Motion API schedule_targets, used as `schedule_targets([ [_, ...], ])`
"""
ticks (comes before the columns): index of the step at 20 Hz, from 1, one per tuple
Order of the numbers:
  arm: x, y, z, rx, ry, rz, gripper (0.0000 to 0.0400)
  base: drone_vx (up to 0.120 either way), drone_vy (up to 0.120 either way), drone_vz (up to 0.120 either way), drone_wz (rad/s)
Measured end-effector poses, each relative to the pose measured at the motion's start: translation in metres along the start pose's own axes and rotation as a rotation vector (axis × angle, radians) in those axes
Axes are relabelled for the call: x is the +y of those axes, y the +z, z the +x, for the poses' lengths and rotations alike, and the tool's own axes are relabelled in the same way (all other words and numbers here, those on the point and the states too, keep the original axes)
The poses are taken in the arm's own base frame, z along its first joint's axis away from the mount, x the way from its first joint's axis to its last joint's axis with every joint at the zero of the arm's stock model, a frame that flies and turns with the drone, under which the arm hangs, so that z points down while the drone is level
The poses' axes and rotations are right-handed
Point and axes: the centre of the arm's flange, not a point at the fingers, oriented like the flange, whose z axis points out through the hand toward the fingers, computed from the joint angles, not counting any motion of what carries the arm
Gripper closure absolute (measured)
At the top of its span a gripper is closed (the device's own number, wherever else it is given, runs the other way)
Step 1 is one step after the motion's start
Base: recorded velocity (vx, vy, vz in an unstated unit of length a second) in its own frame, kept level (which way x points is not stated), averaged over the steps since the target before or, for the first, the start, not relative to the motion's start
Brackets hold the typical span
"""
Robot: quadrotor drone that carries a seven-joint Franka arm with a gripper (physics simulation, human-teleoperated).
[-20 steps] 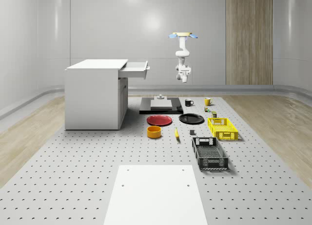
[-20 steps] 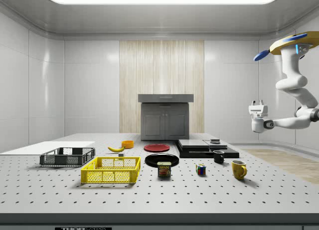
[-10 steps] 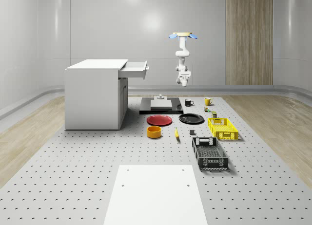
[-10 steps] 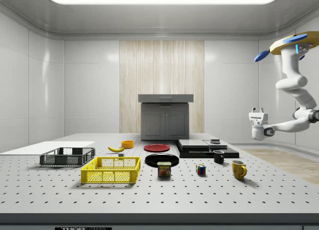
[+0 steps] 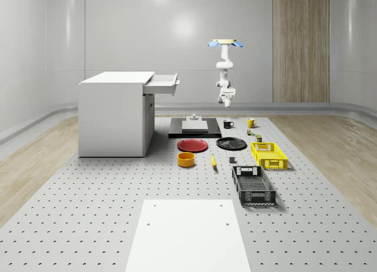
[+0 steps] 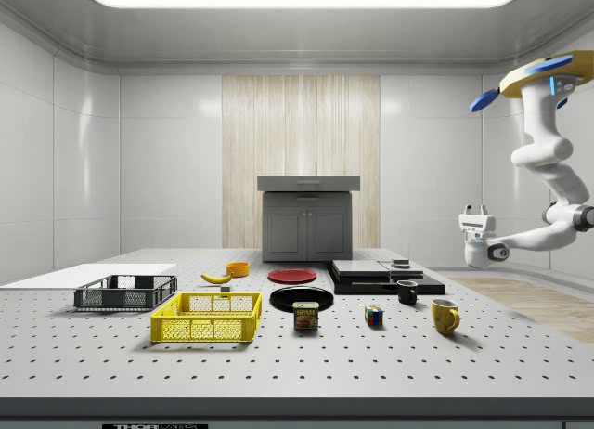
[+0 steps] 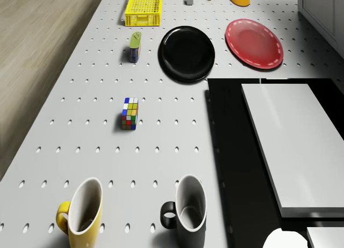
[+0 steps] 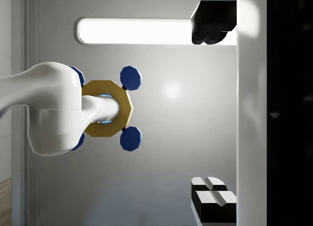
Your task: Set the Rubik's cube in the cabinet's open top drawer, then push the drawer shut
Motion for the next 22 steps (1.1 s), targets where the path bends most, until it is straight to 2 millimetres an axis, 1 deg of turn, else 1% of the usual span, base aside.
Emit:
schedule_targets([
  [22,0.0006,-0.002,-0.0014,0.016,0.0,0.008,0.0,0.12,0.12,0.0,0.0],
])
